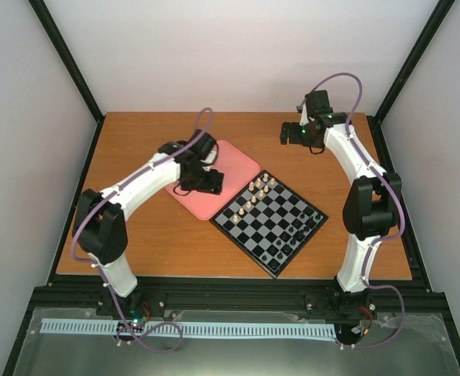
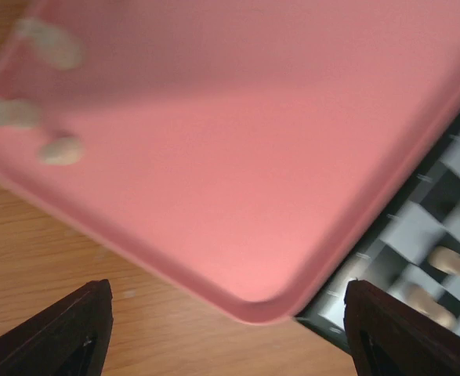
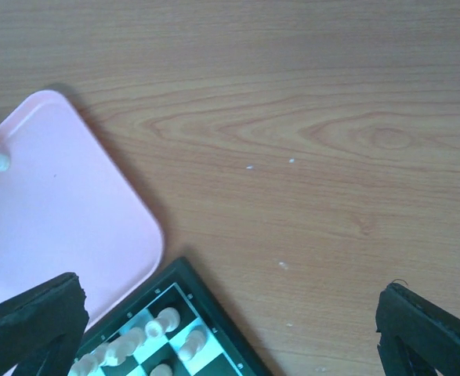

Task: Set up the chess pieces on the board
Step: Pick up the chess piece from the storage box.

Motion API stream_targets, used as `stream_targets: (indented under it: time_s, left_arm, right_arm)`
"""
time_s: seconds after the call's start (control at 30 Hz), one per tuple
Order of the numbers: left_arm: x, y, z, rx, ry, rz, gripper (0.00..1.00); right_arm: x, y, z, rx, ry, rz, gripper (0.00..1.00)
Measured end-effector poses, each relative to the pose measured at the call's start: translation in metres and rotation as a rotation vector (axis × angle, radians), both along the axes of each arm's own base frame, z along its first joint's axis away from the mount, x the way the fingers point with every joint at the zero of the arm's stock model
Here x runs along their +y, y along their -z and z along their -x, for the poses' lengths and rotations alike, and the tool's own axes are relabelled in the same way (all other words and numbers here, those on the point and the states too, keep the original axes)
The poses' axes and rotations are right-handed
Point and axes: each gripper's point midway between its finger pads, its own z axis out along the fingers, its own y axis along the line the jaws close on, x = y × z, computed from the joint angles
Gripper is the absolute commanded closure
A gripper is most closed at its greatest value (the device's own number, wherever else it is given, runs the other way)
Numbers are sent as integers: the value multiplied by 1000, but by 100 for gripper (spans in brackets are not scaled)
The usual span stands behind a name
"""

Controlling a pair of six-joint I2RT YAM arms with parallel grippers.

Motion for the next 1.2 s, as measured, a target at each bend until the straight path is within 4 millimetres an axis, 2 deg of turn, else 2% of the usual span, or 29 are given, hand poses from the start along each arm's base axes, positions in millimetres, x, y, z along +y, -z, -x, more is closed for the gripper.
stream_targets:
  time_s: [0.13, 0.2, 0.3, 0.47, 0.63, 0.73, 0.9, 1.07, 1.2]
  left_arm:
    - [56, 15, -15, 28, -144, -39, 23]
    - [75, 18, -23, 26, -195, -50, 25]
    - [91, 27, -32, 31, -240, -68, 28]
    - [93, 52, -37, 74, -245, -86, 41]
    - [91, 66, -41, 86, -245, -88, 42]
    - [91, 67, -44, 80, -248, -87, 47]
    - [90, 78, -48, 90, -259, -89, 65]
    - [90, 92, -48, 116, -264, -97, 67]
    - [90, 93, -50, 113, -266, -98, 69]
  right_arm:
    - [20, 1, 10, 16, -55, -1, 0]
    - [29, 3, 15, 24, -80, 1, 0]
    - [43, 7, 22, 39, -112, 3, 0]
    - [50, 10, 28, 52, -134, 0, 0]
    - [48, 10, 28, 54, -134, 3, 0]
    - [48, 10, 28, 53, -137, 5, 0]
    - [48, 10, 26, 50, -140, 11, 0]
    - [48, 13, 21, 52, -138, 20, 0]
    - [48, 12, 19, 47, -138, 23, 0]
